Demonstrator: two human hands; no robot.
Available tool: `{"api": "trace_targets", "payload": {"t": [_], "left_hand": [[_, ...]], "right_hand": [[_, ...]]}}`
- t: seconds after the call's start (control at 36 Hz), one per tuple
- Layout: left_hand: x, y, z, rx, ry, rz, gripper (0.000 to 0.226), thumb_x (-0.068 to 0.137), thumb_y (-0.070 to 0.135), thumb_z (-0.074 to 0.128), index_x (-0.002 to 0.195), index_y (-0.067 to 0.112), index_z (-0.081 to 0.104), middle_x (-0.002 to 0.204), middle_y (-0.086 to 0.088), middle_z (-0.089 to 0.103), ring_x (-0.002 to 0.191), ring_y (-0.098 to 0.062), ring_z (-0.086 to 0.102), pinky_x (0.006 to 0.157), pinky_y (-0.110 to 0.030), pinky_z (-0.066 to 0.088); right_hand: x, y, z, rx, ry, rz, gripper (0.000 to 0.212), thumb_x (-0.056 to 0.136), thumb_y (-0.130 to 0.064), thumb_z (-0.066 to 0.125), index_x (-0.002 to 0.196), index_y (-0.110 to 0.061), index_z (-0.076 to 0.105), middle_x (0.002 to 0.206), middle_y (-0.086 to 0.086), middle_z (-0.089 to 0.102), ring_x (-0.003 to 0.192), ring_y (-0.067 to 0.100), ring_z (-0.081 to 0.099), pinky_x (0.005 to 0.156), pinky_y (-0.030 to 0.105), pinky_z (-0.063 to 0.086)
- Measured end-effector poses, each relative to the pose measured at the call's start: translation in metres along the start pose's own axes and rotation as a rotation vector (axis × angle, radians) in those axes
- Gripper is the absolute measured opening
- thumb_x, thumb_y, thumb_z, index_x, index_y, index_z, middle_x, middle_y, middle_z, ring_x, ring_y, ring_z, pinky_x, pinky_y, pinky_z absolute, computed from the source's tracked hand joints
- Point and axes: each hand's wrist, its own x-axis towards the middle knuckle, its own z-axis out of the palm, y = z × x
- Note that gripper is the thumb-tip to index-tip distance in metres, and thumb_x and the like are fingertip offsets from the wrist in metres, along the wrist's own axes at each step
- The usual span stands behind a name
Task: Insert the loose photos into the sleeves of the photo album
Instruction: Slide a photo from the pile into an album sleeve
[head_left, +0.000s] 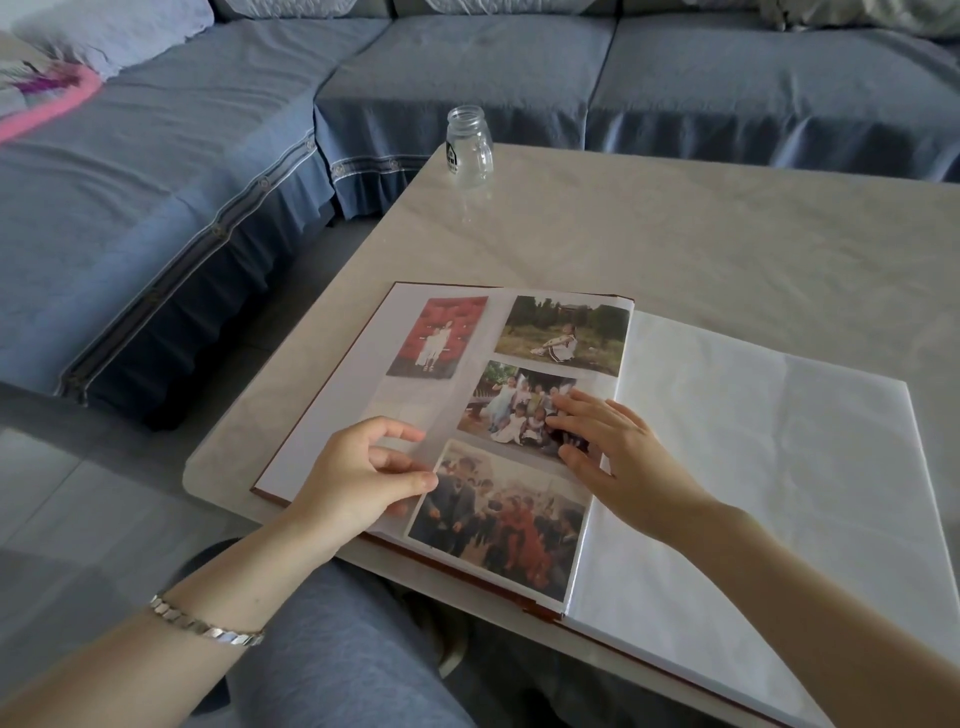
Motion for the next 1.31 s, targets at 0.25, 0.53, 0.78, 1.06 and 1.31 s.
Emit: {"api": "trace_targets", "payload": {"t": [0.25, 0.53, 0.78, 1.06, 1.31], "left_hand": [[0.002, -0.005, 0.002, 0.177, -0.062, 0.082, 0.025, 0.083, 0.014, 0.069, 0.097, 0.027, 0.053, 0.068, 0.0, 0.072, 0.062, -0.013, 0.067, 0.058, -0.015, 0.047], [0.011, 0.0, 0.003, 0.617, -0.086, 0.028, 0.028, 0.084, 0.027, 0.069, 0.107, 0.023, 0.054, 0.088, 0.009, 0.058, 0.076, -0.006, 0.059, 0.063, -0.018, 0.046], [0.016, 0.066, 0.066, 0.548, -0.016, 0.476, 0.015, 0.089, 0.019, 0.061, 0.104, 0.021, 0.061, 0.101, 0.008, 0.054, 0.086, -0.005, 0.056, 0.072, -0.013, 0.045], [0.005, 0.12, 0.188, 0.387, -0.366, 0.541, 0.015, 0.087, 0.02, 0.062, 0.075, 0.029, 0.061, 0.077, 0.014, 0.065, 0.076, 0.002, 0.059, 0.064, -0.008, 0.041], [-0.004, 0.129, 0.24, 0.331, -0.438, 0.432, 0.018, 0.086, 0.011, 0.06, 0.072, 0.022, 0.065, 0.067, 0.006, 0.069, 0.074, -0.014, 0.066, 0.072, -0.03, 0.05]], "right_hand": [[0.0, 0.0, 0.0, 0.007, 0.001, -0.007, 0.04, 0.097, -0.034, 0.041, 0.137, -0.029, 0.044, 0.149, -0.016, 0.029, 0.128, -0.014, 0.004, 0.107, 0.011, -0.002], [-0.009, 0.0, -0.004, 0.0, 0.017, -0.069, 0.038, 0.097, -0.029, 0.045, 0.135, -0.025, 0.048, 0.149, -0.014, 0.03, 0.127, -0.014, 0.005, 0.107, 0.011, 0.004], [-0.059, 0.025, -0.027, 0.036, 0.056, 0.027, 0.03, 0.093, -0.029, 0.053, 0.123, -0.033, 0.057, 0.137, -0.028, 0.032, 0.128, -0.016, 0.015, 0.104, 0.004, 0.013], [-0.18, 0.104, -0.098, -0.105, 0.385, 0.596, 0.027, 0.09, -0.016, 0.059, 0.116, -0.019, 0.065, 0.137, -0.006, 0.049, 0.119, 0.019, 0.051, 0.096, 0.023, 0.033], [-0.245, 0.154, -0.094, -0.378, 0.3, 0.951, 0.054, 0.092, -0.041, 0.049, 0.137, -0.012, 0.044, 0.14, 0.002, 0.045, 0.13, 0.02, 0.041, 0.106, 0.029, 0.029]]}}
